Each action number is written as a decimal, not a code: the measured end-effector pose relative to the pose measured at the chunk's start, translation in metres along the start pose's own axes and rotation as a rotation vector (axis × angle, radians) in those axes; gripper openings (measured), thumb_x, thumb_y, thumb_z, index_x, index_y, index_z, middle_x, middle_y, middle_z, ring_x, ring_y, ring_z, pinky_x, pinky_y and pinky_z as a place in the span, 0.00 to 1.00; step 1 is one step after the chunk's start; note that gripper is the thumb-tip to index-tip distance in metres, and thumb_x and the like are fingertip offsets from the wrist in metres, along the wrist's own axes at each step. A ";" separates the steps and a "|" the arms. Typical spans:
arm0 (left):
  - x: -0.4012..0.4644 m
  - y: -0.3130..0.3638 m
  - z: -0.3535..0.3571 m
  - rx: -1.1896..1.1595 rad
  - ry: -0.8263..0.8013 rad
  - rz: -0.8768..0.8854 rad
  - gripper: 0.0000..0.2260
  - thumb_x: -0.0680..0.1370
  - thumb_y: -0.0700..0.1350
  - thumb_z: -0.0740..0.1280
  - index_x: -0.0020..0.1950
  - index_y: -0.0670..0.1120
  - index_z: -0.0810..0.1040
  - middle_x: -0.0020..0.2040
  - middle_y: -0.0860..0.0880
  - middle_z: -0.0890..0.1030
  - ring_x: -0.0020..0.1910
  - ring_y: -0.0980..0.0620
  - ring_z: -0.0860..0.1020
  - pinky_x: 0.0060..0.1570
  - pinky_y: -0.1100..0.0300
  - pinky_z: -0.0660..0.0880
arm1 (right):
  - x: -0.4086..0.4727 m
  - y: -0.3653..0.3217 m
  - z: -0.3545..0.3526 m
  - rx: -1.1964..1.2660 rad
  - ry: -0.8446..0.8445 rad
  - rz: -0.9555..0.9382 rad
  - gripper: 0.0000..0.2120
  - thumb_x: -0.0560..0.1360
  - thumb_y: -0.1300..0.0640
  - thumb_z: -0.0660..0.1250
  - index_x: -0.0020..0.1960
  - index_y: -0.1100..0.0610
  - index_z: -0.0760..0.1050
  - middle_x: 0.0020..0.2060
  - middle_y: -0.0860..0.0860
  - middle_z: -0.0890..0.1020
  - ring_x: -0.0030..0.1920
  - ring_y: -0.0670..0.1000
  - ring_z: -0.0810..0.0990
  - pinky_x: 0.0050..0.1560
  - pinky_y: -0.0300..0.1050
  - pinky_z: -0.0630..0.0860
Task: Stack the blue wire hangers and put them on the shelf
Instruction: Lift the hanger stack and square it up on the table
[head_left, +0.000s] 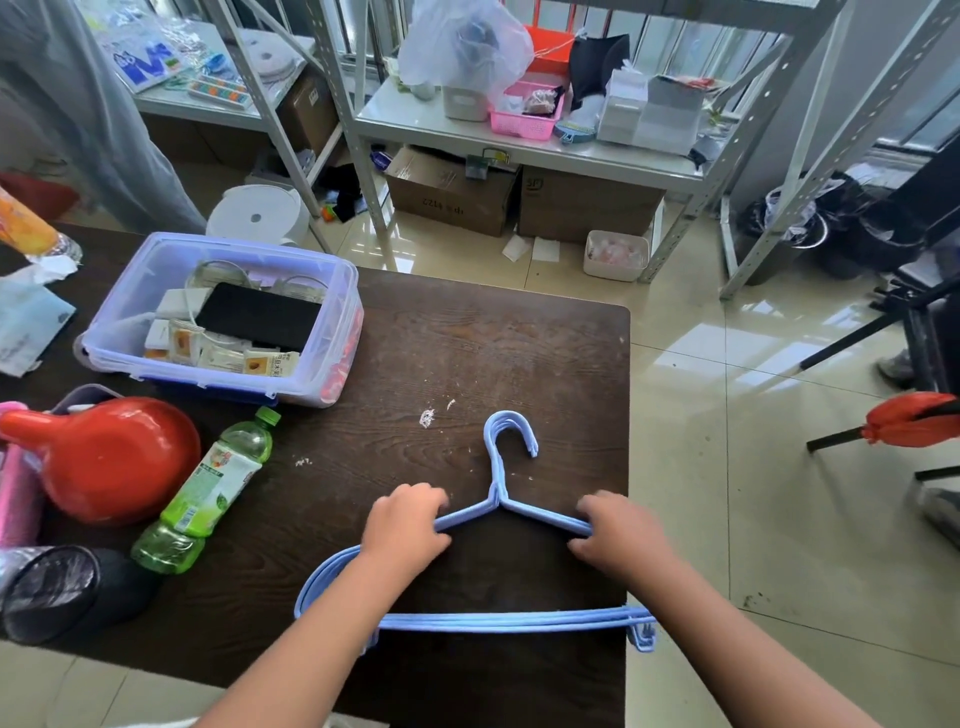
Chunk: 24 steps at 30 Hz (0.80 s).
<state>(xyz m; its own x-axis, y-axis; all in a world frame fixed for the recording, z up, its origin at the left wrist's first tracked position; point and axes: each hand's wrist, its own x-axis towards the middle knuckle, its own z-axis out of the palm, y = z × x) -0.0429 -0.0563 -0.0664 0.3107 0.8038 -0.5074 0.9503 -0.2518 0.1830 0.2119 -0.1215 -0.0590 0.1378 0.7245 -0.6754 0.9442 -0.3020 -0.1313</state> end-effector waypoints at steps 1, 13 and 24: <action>-0.009 -0.010 0.005 0.018 0.039 -0.023 0.13 0.72 0.54 0.71 0.56 0.55 0.77 0.52 0.55 0.78 0.55 0.52 0.76 0.51 0.56 0.72 | -0.004 0.015 0.005 0.013 0.008 0.042 0.09 0.80 0.47 0.71 0.50 0.51 0.75 0.51 0.51 0.79 0.61 0.56 0.83 0.49 0.47 0.72; -0.019 -0.040 0.023 -0.039 0.135 -0.027 0.07 0.78 0.51 0.65 0.44 0.50 0.79 0.41 0.52 0.78 0.44 0.52 0.77 0.40 0.57 0.71 | -0.015 0.065 0.027 0.063 0.079 0.161 0.10 0.84 0.55 0.66 0.57 0.50 0.87 0.47 0.52 0.87 0.52 0.58 0.86 0.43 0.45 0.70; -0.044 -0.053 0.020 -0.090 0.163 -0.134 0.10 0.72 0.51 0.73 0.53 0.57 0.80 0.46 0.55 0.79 0.49 0.52 0.78 0.47 0.57 0.74 | -0.033 0.079 0.022 0.130 0.097 0.197 0.09 0.82 0.46 0.71 0.51 0.51 0.83 0.46 0.52 0.86 0.53 0.57 0.86 0.38 0.46 0.69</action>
<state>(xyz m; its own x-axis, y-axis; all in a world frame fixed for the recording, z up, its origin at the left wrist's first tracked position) -0.1068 -0.0886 -0.0707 0.1671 0.9052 -0.3909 0.9751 -0.0932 0.2011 0.2752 -0.1825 -0.0633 0.3497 0.6979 -0.6250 0.8507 -0.5160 -0.1001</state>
